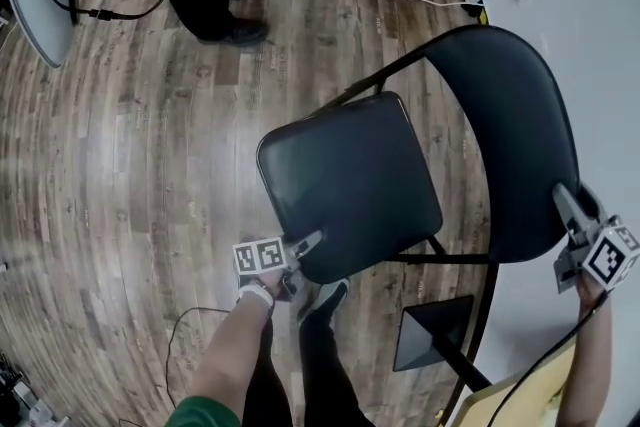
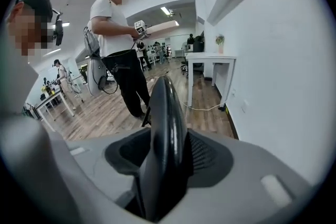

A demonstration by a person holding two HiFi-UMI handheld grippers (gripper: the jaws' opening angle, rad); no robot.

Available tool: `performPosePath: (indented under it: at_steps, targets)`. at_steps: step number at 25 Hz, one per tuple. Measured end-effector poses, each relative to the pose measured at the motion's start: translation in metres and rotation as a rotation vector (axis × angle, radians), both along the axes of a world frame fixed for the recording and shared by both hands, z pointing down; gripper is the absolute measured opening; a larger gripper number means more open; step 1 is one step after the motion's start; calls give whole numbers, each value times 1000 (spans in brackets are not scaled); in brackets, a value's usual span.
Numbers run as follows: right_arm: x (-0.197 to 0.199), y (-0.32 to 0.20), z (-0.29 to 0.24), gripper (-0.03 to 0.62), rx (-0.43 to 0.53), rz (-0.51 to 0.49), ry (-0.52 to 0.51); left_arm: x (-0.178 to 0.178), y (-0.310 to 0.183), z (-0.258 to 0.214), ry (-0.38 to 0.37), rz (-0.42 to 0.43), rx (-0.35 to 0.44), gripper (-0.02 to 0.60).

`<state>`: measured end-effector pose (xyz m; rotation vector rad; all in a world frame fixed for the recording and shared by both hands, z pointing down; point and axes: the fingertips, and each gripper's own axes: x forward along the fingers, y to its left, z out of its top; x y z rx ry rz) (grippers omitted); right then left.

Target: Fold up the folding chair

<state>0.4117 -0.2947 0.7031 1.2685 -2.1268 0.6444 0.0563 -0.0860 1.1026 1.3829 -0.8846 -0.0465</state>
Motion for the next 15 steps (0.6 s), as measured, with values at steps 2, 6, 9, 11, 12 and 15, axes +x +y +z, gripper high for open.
performPosePath:
  at_steps: [2,6,9,11,12,15]
  targets:
    - [8,-1,-1,184,-16,29,-78,-1,0,-1,8,-6,-10,408]
    - [-1,6,-12,149,-58,20,-312,-6,6,-11,36,-23,-17,391]
    - [-20,13,-23,146,-51,-39,-292,-13,15,-23,41,-40,-28,376]
    - [-29,24,-27,144,-56,-56,-269,-18,27,-32,25,-43,-49,374]
    - [-33,30,-30,144,-59,-55,-265,-21,33,-38,18,-42,-59,374]
    - [-44,44,-44,143,-54,-38,-268,-29,39,-66,23,-61,-58,353]
